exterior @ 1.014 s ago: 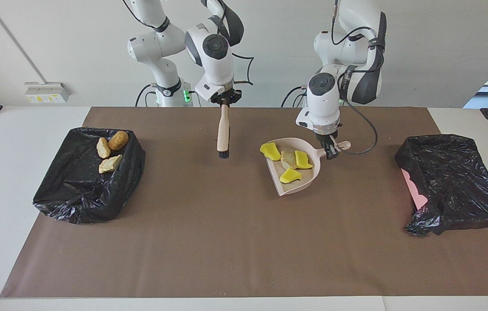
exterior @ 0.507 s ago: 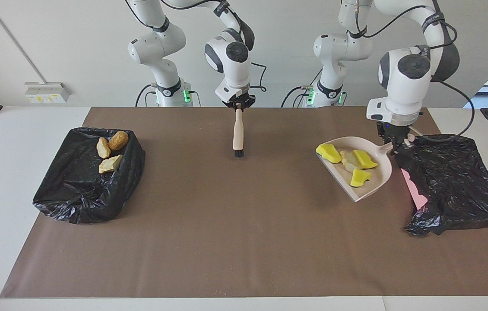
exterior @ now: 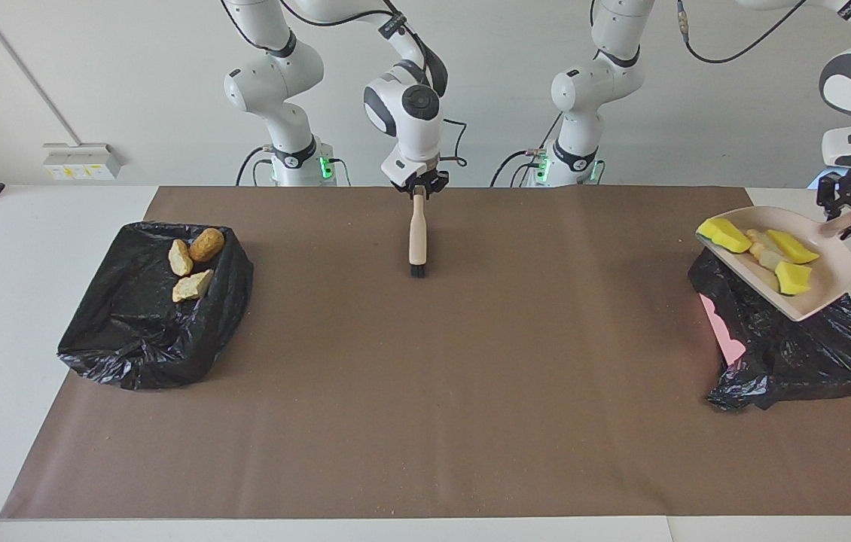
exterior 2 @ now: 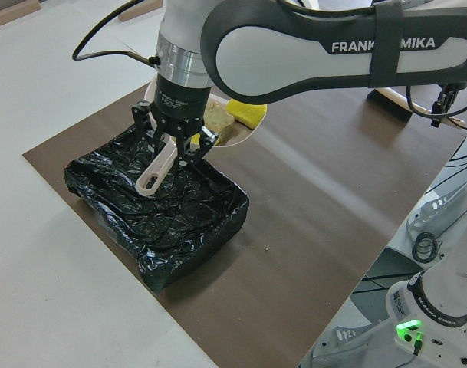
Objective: Sweep and dump trash in bin
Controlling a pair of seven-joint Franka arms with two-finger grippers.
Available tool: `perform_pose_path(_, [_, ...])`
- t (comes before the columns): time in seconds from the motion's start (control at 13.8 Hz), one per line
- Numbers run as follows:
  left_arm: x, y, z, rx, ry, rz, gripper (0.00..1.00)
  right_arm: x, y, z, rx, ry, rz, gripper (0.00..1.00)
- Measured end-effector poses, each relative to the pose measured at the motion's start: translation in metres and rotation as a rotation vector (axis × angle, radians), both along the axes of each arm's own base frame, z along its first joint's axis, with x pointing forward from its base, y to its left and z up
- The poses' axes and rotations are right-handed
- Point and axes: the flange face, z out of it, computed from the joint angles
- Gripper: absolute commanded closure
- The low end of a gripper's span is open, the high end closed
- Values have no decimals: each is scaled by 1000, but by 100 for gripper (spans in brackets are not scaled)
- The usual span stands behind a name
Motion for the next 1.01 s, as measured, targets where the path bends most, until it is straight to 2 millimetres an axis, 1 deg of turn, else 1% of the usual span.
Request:
perform_pose_path(0.07, [0, 26, 2, 18, 7, -19, 100, 9, 3, 9, 18, -22, -5, 0])
perform_pose_path(0.14, [2, 47, 0, 43, 19, -39, 100, 23, 4, 22, 35, -52, -16, 0])
perform_pose_path(0.22, [7, 63, -3, 73, 30, -56, 100, 43, 0, 38, 45, -95, -30, 0])
perform_pose_path(0.36, [25, 84, -17, 176, 55, -100, 100, 89, -19, 71, 55, -188, -70, 0])
perform_pose_path(0.51, [41, 95, -37, 288, 93, -147, 100, 129, -44, 101, 35, -265, -74, 0])
perform_pose_path(0.65, [47, 98, -48, 387, 140, -155, 100, 154, -66, 130, 9, -289, -59, 0])
perform_pose_path(0.72, [50, 94, -49, 431, 155, -152, 100, 165, -76, 145, 4, -291, -68, 0])
perform_pose_path(0.87, [59, 77, -52, 518, 192, -169, 100, 185, -102, 177, -1, -293, -82, 0])
perform_pose_path(1.01, [63, 56, -60, 595, 218, -144, 100, 202, -131, 206, -2, -295, -73, 0])
